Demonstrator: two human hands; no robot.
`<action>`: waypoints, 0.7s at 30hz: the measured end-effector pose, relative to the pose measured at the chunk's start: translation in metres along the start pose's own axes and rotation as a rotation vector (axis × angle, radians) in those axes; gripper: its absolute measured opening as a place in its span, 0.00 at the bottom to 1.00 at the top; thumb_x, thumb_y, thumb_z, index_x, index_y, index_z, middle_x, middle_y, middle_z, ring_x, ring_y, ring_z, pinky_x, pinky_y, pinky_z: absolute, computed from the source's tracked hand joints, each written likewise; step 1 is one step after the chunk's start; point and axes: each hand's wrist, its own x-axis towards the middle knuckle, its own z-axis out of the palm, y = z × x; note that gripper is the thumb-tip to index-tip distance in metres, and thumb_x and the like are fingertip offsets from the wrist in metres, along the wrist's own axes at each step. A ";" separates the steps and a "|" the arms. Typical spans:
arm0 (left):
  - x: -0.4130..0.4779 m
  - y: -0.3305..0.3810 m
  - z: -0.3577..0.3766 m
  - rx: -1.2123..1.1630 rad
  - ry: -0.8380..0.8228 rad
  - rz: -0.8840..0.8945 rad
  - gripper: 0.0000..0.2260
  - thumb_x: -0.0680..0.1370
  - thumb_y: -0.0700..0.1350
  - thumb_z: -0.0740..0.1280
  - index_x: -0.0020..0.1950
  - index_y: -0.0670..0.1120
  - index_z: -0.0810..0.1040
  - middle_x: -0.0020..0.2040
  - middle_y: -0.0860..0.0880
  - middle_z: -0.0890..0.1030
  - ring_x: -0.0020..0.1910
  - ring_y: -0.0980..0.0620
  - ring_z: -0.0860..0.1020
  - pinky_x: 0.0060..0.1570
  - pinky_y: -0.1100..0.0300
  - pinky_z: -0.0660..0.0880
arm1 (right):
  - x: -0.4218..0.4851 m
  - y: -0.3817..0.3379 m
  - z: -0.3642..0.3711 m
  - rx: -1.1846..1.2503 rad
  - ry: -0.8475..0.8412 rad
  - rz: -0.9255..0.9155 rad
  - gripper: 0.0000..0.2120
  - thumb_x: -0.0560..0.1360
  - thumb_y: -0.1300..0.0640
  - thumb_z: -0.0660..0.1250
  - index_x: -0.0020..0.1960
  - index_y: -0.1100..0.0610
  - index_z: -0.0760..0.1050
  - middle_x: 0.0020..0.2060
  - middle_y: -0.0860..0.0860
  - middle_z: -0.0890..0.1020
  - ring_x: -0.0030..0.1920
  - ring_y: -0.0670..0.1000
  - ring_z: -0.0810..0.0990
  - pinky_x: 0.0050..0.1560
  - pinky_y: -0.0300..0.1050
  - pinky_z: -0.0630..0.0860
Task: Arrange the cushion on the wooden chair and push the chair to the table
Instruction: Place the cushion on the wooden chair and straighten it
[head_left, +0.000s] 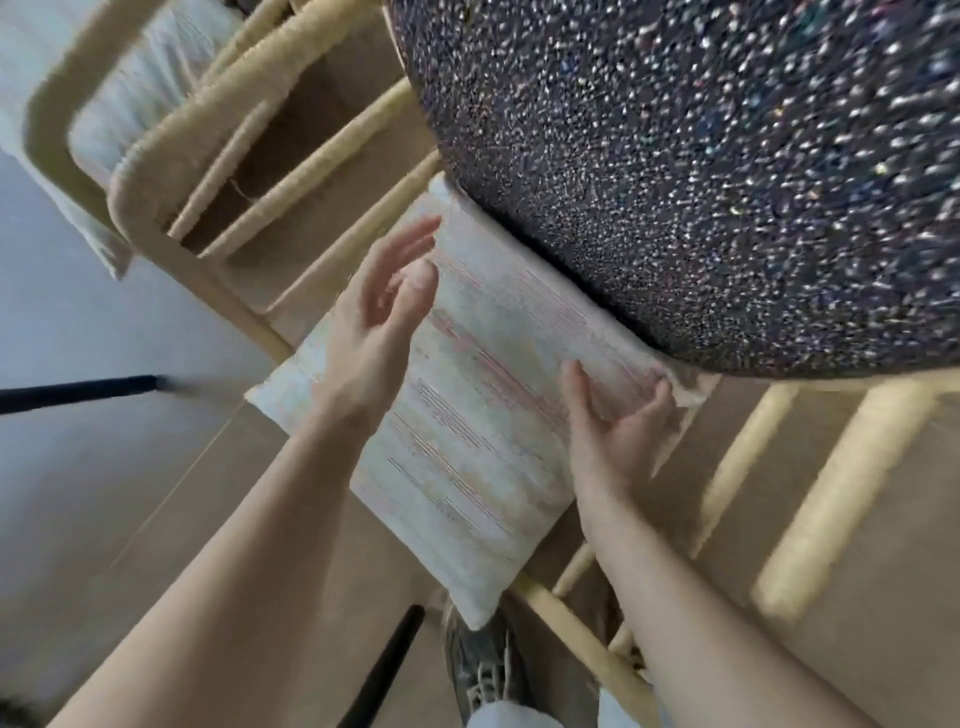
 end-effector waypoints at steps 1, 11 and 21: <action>0.006 -0.020 -0.002 0.044 -0.007 -0.006 0.27 0.78 0.67 0.65 0.73 0.56 0.76 0.70 0.55 0.79 0.67 0.62 0.79 0.61 0.67 0.76 | 0.003 0.005 0.009 -0.026 0.043 0.007 0.54 0.70 0.34 0.75 0.83 0.59 0.53 0.80 0.58 0.62 0.77 0.57 0.65 0.74 0.53 0.68; 0.037 -0.099 -0.009 0.617 -0.111 0.013 0.46 0.67 0.77 0.69 0.83 0.66 0.62 0.88 0.53 0.53 0.87 0.47 0.47 0.83 0.39 0.48 | 0.007 0.042 0.044 0.349 0.154 0.276 0.51 0.58 0.29 0.80 0.73 0.49 0.67 0.51 0.34 0.78 0.48 0.34 0.77 0.52 0.41 0.80; 0.091 -0.111 -0.053 0.476 -0.130 -0.408 0.49 0.51 0.83 0.73 0.70 0.82 0.61 0.59 0.67 0.78 0.57 0.61 0.79 0.66 0.56 0.71 | 0.021 0.054 0.042 0.491 -0.140 0.350 0.35 0.66 0.31 0.76 0.70 0.38 0.75 0.57 0.46 0.87 0.55 0.50 0.88 0.54 0.56 0.86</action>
